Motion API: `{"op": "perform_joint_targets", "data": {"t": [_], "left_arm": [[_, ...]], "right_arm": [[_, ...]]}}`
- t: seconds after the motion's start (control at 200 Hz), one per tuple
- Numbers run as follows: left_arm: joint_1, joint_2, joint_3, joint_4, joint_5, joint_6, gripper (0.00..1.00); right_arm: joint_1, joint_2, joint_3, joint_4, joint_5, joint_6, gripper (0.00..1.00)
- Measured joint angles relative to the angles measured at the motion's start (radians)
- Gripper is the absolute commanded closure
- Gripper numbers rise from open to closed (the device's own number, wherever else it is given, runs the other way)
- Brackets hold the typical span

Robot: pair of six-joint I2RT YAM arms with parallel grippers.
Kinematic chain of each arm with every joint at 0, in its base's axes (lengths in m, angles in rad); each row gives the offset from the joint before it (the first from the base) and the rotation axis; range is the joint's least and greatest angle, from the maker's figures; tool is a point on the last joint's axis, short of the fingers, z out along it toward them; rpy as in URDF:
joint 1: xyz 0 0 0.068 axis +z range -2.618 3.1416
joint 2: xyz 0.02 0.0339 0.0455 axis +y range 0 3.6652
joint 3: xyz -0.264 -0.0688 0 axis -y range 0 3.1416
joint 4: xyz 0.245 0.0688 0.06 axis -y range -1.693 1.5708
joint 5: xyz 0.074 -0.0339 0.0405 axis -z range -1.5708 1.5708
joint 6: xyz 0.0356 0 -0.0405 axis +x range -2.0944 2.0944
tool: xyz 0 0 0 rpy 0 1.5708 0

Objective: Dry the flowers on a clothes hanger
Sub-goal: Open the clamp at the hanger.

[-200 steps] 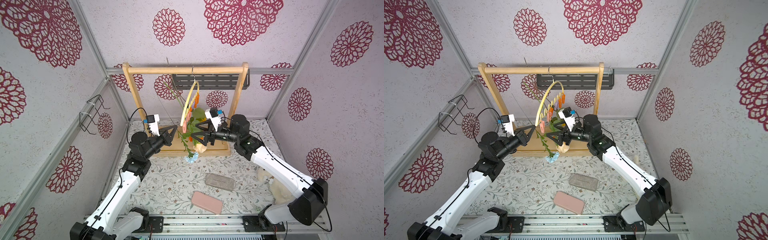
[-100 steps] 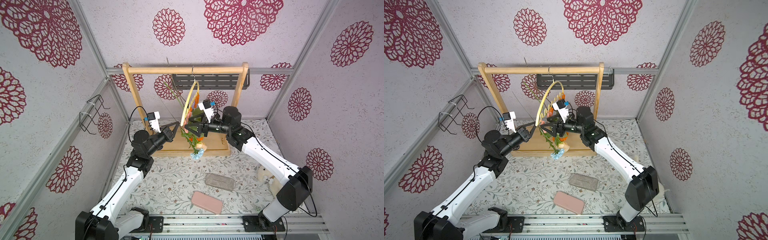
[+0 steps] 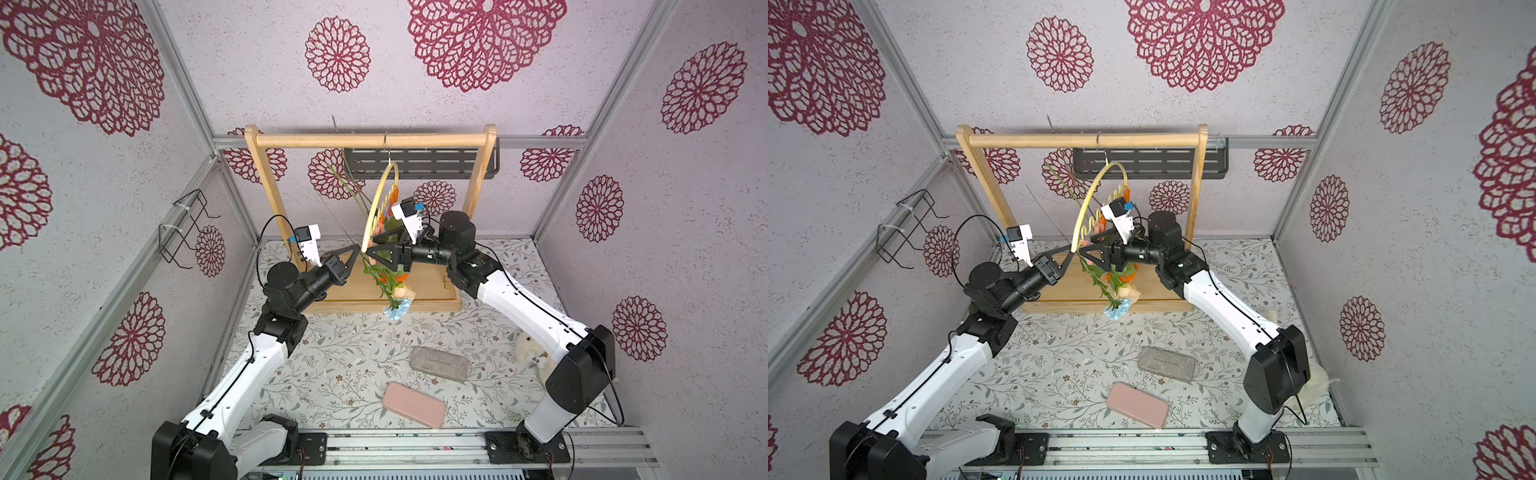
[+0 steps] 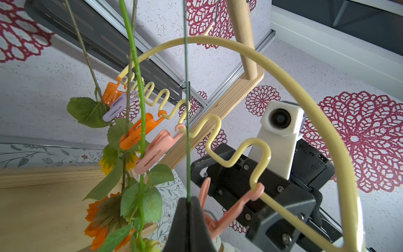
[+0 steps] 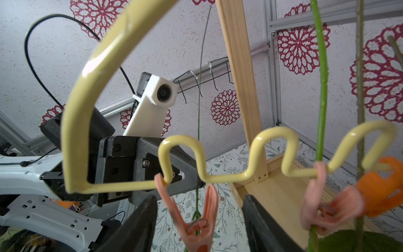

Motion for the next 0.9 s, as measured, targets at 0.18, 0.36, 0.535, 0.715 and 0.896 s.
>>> {"op": "perform_joint_targets", "data": {"t": [0.18, 0.36, 0.535, 0.715, 0.896], "left_arm": [[0.001, 0.000, -0.011, 0.000, 0.009, -0.001, 1.00], [0.003, -0.001, -0.018, 0.000, 0.020, -0.005, 1.00], [0.006, -0.013, -0.048, -0.002, 0.021, -0.011, 1.00], [0.006, -0.029, -0.058, -0.003, 0.021, -0.013, 1.00], [0.007, -0.034, -0.058, -0.001, 0.021, -0.018, 1.00]], "right_arm": [[0.000, 0.026, 0.021, 0.000, -0.024, 0.001, 0.37], [0.000, 0.032, 0.023, 0.000, -0.047, 0.007, 0.45], [0.000, 0.033, 0.028, 0.000, -0.069, 0.010, 0.50], [0.000, 0.045, 0.061, 0.000, -0.088, 0.010, 0.42], [0.002, 0.054, 0.075, 0.000, -0.100, 0.016, 0.42]]}}
